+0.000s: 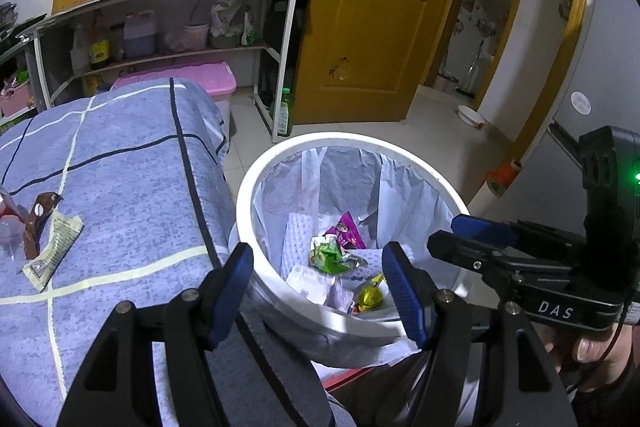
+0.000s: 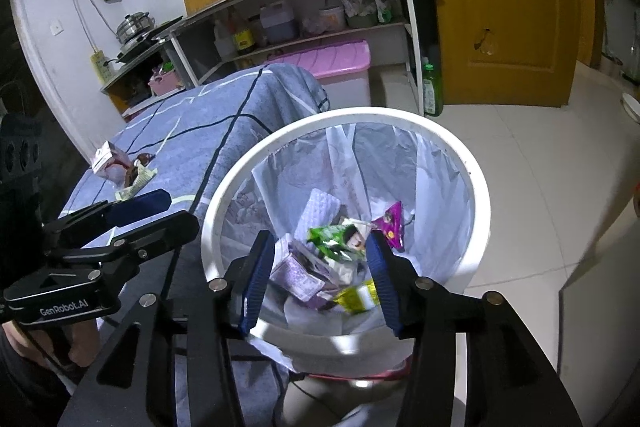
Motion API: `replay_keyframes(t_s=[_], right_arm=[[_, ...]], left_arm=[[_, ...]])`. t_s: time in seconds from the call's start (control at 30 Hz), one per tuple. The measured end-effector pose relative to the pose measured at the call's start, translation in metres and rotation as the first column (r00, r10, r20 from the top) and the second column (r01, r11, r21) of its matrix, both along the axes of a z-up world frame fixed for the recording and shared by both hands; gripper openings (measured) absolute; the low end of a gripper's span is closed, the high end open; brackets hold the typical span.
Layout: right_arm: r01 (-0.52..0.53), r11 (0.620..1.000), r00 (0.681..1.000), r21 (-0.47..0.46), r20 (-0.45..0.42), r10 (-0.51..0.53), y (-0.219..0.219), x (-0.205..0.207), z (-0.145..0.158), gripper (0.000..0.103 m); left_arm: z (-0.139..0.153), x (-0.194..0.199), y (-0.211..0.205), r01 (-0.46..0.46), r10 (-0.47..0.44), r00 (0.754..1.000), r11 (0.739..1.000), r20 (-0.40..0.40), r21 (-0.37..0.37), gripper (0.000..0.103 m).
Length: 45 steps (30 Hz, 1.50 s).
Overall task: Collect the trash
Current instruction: 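Move both open tools back over the bed toward the remaining trash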
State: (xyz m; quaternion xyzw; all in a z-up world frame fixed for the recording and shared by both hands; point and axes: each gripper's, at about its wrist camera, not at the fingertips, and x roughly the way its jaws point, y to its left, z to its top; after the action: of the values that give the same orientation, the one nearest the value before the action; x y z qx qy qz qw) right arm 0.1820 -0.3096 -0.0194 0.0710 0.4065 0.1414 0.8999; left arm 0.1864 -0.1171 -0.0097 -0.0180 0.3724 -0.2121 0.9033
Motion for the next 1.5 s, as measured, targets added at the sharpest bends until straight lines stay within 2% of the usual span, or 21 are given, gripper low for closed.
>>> replay_keyframes(t_s=[0.4, 0.8, 1.13, 1.33, 1.5], right_arm=[[-0.035, 0.999, 0.999, 0.007, 0.038, 0.035, 0.013, -0.015, 0.017, 0.049], [-0.128, 0.992, 0.988, 0.023, 0.093, 0.125, 0.047, -0.032, 0.032, 0.049], [-0.209, 0.978, 0.975, 0.028, 0.078, 0.206, 0.081, -0.038, 0.028, 0.049], [-0.256, 0.965, 0.963, 0.053, 0.101, 0.250, 0.100, -0.041, 0.029, 0.049], [-0.274, 0.960, 0.959, 0.051, 0.085, 0.269, 0.115, -0.037, 0.028, 0.049]], left_arm=[[0.010, -0.020, 0.020, -0.046, 0.047, 0.998, 0.999, 0.037, -0.015, 0.069], [0.014, -0.045, 0.055, -0.131, 0.133, 0.989, 0.991, 0.070, -0.028, 0.069], [0.009, -0.067, 0.088, -0.194, 0.196, 0.978, 0.980, 0.076, -0.038, 0.069], [0.006, -0.074, 0.110, -0.275, 0.276, 0.958, 0.961, 0.075, -0.020, 0.069], [0.005, -0.076, 0.126, -0.328, 0.328, 0.942, 0.945, 0.079, -0.004, 0.069]])
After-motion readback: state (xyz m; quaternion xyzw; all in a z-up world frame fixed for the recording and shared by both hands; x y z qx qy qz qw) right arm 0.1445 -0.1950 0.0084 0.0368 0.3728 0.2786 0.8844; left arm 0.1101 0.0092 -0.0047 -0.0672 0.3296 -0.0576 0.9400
